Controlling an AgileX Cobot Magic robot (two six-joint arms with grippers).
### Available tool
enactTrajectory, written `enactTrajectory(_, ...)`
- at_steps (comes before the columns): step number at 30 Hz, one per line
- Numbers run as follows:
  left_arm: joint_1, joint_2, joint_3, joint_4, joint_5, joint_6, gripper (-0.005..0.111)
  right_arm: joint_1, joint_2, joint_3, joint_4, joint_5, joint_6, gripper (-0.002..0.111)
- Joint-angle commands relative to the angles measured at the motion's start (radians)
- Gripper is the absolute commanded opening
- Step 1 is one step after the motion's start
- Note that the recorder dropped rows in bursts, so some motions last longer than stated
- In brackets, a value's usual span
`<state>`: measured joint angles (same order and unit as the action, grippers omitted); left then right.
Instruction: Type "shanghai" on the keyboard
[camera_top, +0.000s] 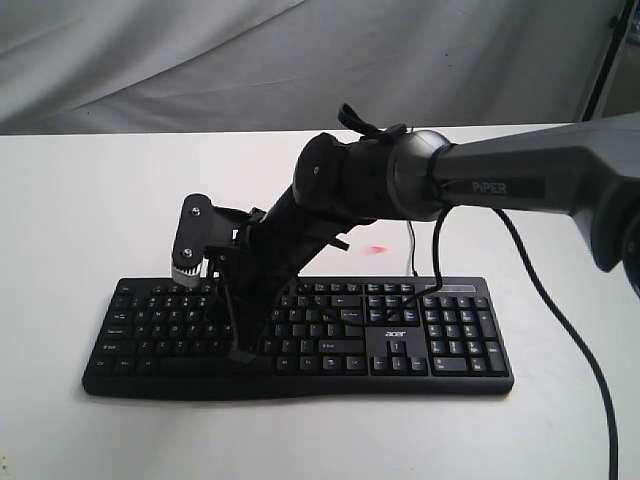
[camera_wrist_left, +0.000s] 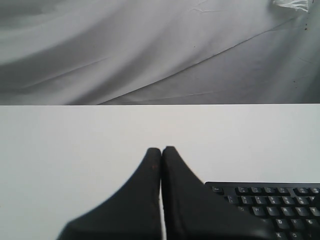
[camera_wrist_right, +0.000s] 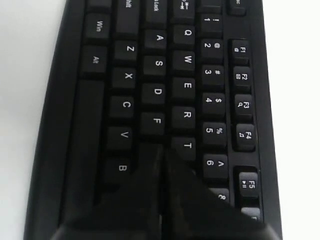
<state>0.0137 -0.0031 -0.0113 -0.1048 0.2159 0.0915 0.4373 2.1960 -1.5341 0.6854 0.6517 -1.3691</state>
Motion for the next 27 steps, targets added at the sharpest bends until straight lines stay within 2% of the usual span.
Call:
enactTrajectory(1,-0.004,0.003,0.001,-0.004,-0.003,-0.001,0.001,-0.008,-0.006,-0.003,-0.003,0.010,0.000,0.000)
enactTrajectory(27,-0.004,0.003,0.001,-0.004,-0.003,-0.001,0.001,-0.008,0.018,-0.003,0.000,0.023,-0.013,0.000)
